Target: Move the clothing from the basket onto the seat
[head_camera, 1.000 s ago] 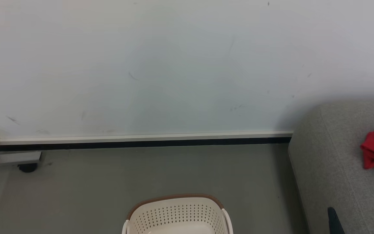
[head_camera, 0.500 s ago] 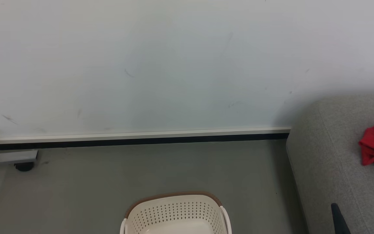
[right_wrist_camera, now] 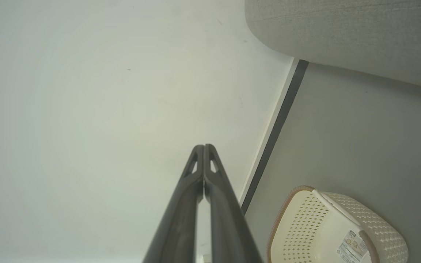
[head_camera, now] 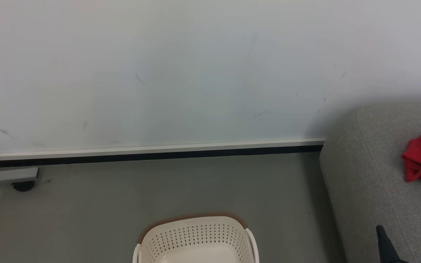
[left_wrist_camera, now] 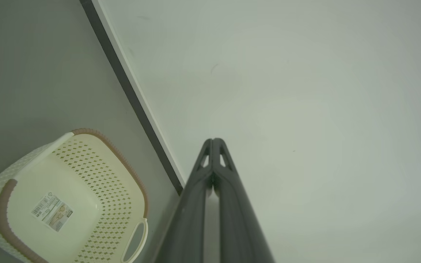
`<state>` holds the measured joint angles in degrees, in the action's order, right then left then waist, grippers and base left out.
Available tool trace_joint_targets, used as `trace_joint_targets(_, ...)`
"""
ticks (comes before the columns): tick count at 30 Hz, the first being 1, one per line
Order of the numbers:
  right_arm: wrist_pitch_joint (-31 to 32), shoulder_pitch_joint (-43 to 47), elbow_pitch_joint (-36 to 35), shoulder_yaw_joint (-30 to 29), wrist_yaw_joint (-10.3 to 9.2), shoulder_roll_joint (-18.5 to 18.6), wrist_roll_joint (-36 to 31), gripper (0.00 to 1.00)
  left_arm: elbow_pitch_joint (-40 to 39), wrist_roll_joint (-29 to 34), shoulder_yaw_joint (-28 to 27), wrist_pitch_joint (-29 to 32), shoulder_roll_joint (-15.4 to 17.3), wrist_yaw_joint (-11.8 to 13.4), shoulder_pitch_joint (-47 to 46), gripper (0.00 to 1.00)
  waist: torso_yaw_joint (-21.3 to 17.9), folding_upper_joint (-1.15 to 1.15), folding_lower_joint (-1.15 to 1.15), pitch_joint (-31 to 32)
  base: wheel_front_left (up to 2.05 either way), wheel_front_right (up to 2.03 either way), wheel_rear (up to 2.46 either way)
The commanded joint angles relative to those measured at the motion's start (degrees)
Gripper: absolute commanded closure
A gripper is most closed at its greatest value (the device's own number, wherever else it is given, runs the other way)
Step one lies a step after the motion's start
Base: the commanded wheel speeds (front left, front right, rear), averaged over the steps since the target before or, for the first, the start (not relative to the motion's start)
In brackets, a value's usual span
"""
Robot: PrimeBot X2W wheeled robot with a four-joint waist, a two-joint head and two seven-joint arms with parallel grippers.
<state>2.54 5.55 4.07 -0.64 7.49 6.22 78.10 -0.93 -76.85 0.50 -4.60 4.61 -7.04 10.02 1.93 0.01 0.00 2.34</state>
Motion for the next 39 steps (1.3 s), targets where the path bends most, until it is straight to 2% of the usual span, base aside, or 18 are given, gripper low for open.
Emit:
trace_joint_targets(1, 0.32, -0.61, -0.3, -0.24, 0.01, 0.41, 1.06, 1.0, -0.46, -1.3, -0.3, 0.15, 0.29, -0.38, -0.92, 1.0, -0.05, -0.01, 0.0, -0.06, 0.0, 0.0, 0.0)
trace_joint_targets(39, 6.15, -2.91, 1.33, -4.25, 0.0, -0.14, 18.59, 1.0, -0.24, -18.4, -1.5, 3.57, -0.01, -0.49, -1.46, 1.0, -1.9, -0.01, 0.0, -2.38, 0.0, 0.0, 0.0)
